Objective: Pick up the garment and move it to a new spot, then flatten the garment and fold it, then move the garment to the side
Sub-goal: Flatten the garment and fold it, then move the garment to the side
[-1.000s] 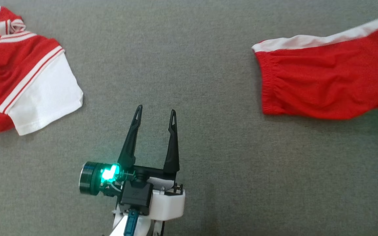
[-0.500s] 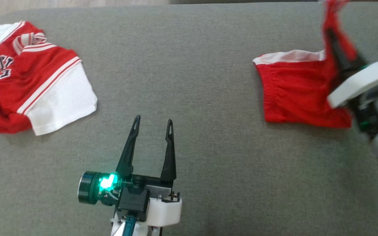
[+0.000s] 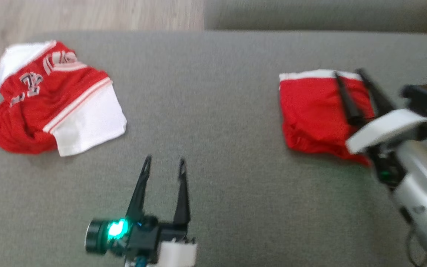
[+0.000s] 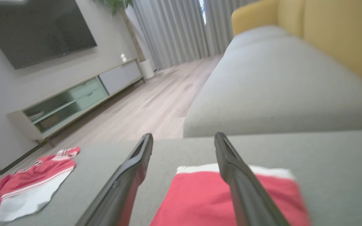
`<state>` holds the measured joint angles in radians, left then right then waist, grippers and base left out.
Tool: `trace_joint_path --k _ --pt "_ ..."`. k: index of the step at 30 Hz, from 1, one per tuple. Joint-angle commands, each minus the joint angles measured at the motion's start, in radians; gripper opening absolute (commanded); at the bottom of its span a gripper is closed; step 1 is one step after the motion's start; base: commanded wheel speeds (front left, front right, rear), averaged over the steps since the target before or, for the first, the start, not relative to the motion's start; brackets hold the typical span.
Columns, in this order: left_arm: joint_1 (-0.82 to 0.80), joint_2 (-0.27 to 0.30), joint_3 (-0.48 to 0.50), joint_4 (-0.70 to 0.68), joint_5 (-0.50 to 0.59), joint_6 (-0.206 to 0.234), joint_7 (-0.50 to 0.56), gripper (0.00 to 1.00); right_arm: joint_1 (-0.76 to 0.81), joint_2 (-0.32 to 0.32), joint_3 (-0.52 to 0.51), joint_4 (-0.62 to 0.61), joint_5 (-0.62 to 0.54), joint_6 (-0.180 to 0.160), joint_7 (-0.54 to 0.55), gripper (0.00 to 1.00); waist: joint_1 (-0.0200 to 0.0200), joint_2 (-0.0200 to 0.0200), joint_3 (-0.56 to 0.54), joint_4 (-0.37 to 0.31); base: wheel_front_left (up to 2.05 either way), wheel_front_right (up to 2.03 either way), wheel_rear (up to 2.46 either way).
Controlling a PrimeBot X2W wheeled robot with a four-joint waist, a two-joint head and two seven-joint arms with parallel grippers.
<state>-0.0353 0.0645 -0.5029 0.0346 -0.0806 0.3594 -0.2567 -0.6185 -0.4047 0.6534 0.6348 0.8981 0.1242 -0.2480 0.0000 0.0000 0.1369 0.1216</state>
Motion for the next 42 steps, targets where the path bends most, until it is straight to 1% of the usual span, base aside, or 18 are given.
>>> trace_joint_path --k 1,3,5,8,10,12,14,17,18,21,24,28,31,37,42 --pt "-0.002 -0.001 0.038 -0.026 -0.006 -0.005 -0.005 1.00 0.018 -0.020 -0.017 -0.031 -0.018 0.007 -0.013 1.00 0.0000 0.0000 -0.052 -0.014 0.00 0.00 0.00" --pt "0.029 0.004 0.058 -0.021 -0.018 -0.009 -0.005 1.00 0.091 -0.038 -0.123 -0.095 -0.110 0.007 -0.013 1.00 0.0000 0.0000 -0.092 -0.029 0.00 0.00 0.00" --pt "0.053 0.009 0.084 -0.035 -0.022 -0.005 -0.005 1.00 0.181 -0.031 -0.228 -0.172 -0.198 0.007 -0.013 1.00 0.0000 0.0000 -0.129 -0.047 0.00 0.00 0.00" --pt "0.089 0.018 0.117 -0.056 -0.014 0.001 -0.005 1.00 0.317 0.014 -0.353 -0.299 -0.308 0.007 -0.014 1.00 0.0000 0.0000 -0.162 -0.074 0.00 0.00 0.00" --pt "0.105 0.023 0.129 -0.060 -0.014 -0.012 -0.005 1.00 0.398 0.050 -0.427 -0.371 -0.392 0.007 -0.014 1.00 0.0000 0.0000 -0.179 -0.084 0.00 0.00 0.00" --pt "0.120 0.024 0.143 -0.060 -0.014 -0.021 -0.005 1.00 0.477 0.094 -0.484 -0.427 -0.469 0.007 -0.014 1.00 0.0000 0.0000 -0.197 -0.093 0.00 0.00 0.00" --pt "0.140 0.023 0.156 -0.060 -0.017 -0.032 -0.005 1.00 0.555 0.138 -0.523 -0.458 -0.532 0.007 -0.014 1.00 0.0000 0.0000 -0.216 -0.101 0.00 0.00 0.00" --pt "0.179 0.022 0.174 -0.048 -0.023 -0.052 -0.005 1.00 0.658 0.184 -0.535 -0.489 -0.609 0.007 -0.014 1.00 0.0000 0.0000 -0.242 -0.108 0.00 0.00 0.00" --pt "0.204 0.021 0.192 -0.037 -0.024 -0.058 -0.005 1.00 0.710 0.204 -0.538 -0.497 -0.651 0.007 -0.014 1.00 0.0000 0.0000 -0.251 -0.113 0.00 0.00 0.00" --pt "0.233 0.016 0.217 -0.025 -0.023 -0.061 -0.005 1.00 0.755 0.233 -0.551 -0.500 -0.685 0.007 -0.014 1.00 0.0000 0.0000 -0.257 -0.119 0.00 0.00 0.00" --pt "0.254 0.010 0.235 -0.016 -0.029 -0.074 -0.005 1.00 0.778 0.251 -0.562 -0.496 -0.702 0.007 -0.014 1.00 0.0000 0.0000 -0.257 -0.120 0.00 0.00 0.00" --pt "0.258 0.004 0.253 -0.004 -0.030 -0.100 -0.005 1.00 0.789 0.254 -0.562 -0.497 -0.718 0.007 -0.014 1.00 0.0000 0.0000 -0.252 -0.117 0.00 0.00 0.00" --pt "0.258 -0.001 0.264 0.000 -0.025 -0.109 -0.005 1.00 0.788 0.254 -0.567 -0.498 -0.723 0.007 -0.014 1.00 0.0000 0.0000 -0.251 -0.119 0.00 0.00 0.00" --pt "0.254 -0.007 0.272 0.009 -0.013 -0.119 -0.005 1.00 0.789 0.247 -0.570 -0.499 -0.729 0.007 -0.014 1.00 0.0000 0.0000 -0.248 -0.120 0.00 0.00 0.00" --pt "0.251 -0.010 0.274 0.006 -0.005 -0.112 -0.005 1.00 0.787 0.242 -0.569 -0.500 -0.730 0.007 -0.014 1.00 0.0000 0.0000 -0.242 -0.124 0.00 0.00 0.00"
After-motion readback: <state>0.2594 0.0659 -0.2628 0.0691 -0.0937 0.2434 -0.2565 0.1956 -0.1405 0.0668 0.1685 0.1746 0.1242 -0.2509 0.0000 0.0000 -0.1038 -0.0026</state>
